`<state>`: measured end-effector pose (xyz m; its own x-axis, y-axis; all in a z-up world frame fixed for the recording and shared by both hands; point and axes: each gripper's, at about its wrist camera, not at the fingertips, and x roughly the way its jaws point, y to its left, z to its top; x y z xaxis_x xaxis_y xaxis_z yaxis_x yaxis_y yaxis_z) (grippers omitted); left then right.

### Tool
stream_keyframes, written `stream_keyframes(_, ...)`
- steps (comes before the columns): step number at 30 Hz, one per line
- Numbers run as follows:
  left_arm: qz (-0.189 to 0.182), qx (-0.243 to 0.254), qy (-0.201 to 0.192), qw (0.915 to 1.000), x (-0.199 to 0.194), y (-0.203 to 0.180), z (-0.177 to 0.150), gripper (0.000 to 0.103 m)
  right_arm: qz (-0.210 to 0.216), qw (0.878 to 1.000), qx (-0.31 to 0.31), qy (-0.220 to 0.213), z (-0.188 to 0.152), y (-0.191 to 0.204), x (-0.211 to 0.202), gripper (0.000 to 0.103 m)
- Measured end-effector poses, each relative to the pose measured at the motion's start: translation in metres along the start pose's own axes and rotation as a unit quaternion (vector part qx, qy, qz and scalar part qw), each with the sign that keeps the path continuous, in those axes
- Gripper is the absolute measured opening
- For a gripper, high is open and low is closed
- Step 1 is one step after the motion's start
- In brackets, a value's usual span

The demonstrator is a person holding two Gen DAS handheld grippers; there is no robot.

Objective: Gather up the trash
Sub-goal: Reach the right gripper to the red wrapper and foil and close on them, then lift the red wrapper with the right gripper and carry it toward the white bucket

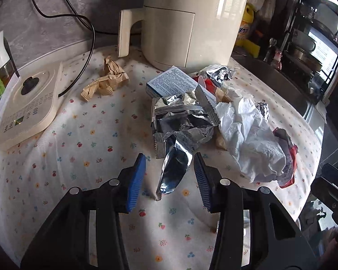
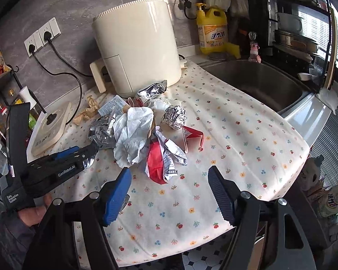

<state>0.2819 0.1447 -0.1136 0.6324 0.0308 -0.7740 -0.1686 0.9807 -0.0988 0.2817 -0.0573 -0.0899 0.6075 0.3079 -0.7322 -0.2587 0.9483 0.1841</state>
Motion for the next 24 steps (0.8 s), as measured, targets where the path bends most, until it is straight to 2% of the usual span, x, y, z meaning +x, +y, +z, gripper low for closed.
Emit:
stream_keyframes(2,0.003,0.003,0.007,1.0000,0.008,0.000,0.000,0.041,-0.001,1.000,-0.004,0.001,0.002,0.001,0.006,0.069)
stream_keyframes(4,0.005,0.003,0.015,0.9999,0.015,0.000,-0.001,0.034,-0.003,1.000,-0.007,0.005,0.004,0.001,0.012,0.066)
stream_keyframes(6,0.005,0.005,0.028,0.9996,0.021,-0.001,-0.002,0.012,-0.003,1.000,-0.006,0.009,0.006,0.000,0.019,0.065)
stream_keyframes(7,0.006,0.006,0.031,0.9995,0.023,-0.001,-0.002,0.006,-0.003,1.000,-0.006,0.011,0.007,0.001,0.021,0.064)
stream_keyframes(11,0.013,0.014,0.012,0.9998,0.013,-0.005,-0.002,0.003,-0.007,1.000,-0.010,0.016,0.006,0.002,0.031,0.062)
stream_keyframes(14,0.016,0.012,-0.001,0.9998,0.005,-0.006,-0.002,0.003,-0.006,1.000,-0.010,0.026,0.005,0.003,0.041,0.052)
stream_keyframes(15,0.016,0.012,-0.005,0.9998,0.002,-0.006,-0.001,0.003,-0.003,0.999,-0.010,0.030,0.004,0.003,0.044,0.043)
stream_keyframes(16,0.016,0.013,-0.008,0.9998,-0.001,-0.007,-0.001,0.002,0.004,0.999,-0.011,0.037,0.004,0.004,0.047,0.024)
stream_keyframes(17,0.015,0.015,-0.011,0.9997,-0.004,-0.008,0.000,0.002,0.010,0.999,-0.012,0.044,0.004,0.005,0.050,0.017)
stream_keyframes(24,0.010,0.023,-0.040,0.9989,-0.024,-0.013,0.008,0.002,0.003,1.000,-0.023,0.019,0.010,0.013,0.029,0.014)
